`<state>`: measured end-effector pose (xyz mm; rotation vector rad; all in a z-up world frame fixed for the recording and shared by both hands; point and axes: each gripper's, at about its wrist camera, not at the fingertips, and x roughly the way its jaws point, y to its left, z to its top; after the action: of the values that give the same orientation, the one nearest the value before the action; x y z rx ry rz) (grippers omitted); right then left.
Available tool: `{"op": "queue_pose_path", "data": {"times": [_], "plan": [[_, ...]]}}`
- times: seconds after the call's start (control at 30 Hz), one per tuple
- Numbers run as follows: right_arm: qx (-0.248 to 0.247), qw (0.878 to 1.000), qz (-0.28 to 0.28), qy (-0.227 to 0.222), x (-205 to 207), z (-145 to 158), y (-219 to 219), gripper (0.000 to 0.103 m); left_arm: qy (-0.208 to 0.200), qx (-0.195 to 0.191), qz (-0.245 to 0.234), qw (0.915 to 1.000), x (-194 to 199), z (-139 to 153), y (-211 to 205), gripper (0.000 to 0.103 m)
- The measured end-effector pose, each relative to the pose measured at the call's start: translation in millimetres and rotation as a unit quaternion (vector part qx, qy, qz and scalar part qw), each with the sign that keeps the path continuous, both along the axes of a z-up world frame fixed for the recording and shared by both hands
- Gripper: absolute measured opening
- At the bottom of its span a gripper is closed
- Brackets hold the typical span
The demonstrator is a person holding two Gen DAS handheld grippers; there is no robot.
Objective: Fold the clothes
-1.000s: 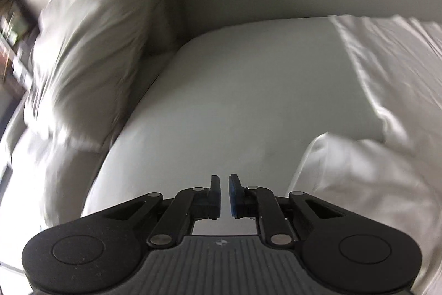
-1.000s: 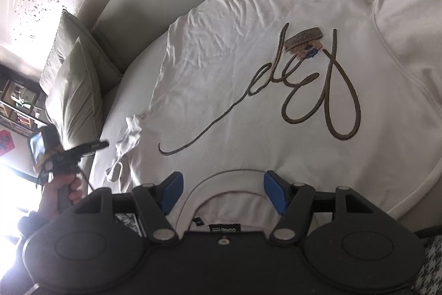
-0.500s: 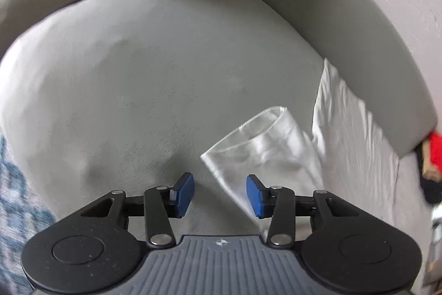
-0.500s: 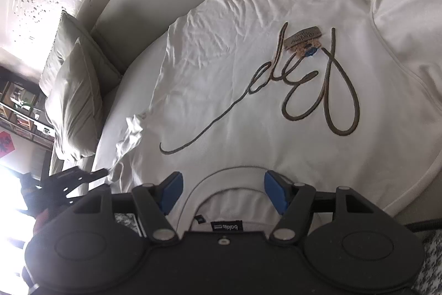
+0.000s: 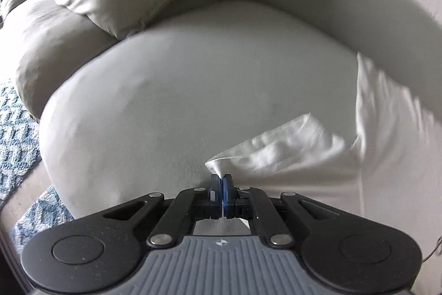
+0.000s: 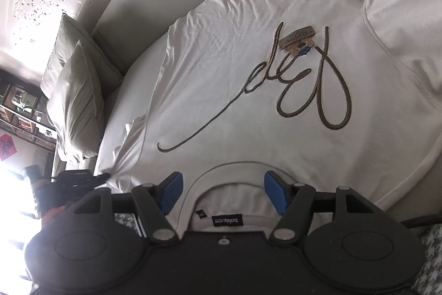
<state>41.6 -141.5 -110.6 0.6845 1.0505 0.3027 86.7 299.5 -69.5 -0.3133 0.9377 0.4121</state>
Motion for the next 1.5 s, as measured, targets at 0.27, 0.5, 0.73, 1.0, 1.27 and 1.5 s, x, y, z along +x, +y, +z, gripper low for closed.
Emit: {"op": "queue_pose_path", "data": {"times": [0.27,0.5,0.73,1.0,1.27,1.5], "plan": [[-0.009,0.998,-0.051,-0.023,-39.7,25.8,-60.9,0.067,-0.085,0.008,-0.115,0.9897,-56.9,51.5,-35.7,0.006],[-0.095,0.99,-0.081,-0.067,-53.5,34.1,-71.0,0.015,-0.09,-0.029,-0.217,0.9715,-73.1,59.3,-105.3,0.013],[-0.166,0.984,-0.036,-0.056,-32.4,19.8,-48.5,0.018,-0.006,0.074,-0.241,0.9676,-19.1,10.9,-168.0,0.022],[-0.259,0.965,0.033,-0.002,-40.7,5.7,-39.7,0.021,0.102,0.139,-0.277,0.9451,-53.9,-3.0,-153.2,0.021],[-0.235,0.971,0.019,-0.044,-42.1,21.6,-36.5,0.021,0.043,0.073,-0.27,0.9591,-79.7,24.5,-151.9,0.025],[-0.207,0.975,0.003,-0.085,-41.3,34.5,-32.8,0.021,-0.012,0.061,-0.274,0.9597,-67.7,27.7,-181.5,0.025]]}}
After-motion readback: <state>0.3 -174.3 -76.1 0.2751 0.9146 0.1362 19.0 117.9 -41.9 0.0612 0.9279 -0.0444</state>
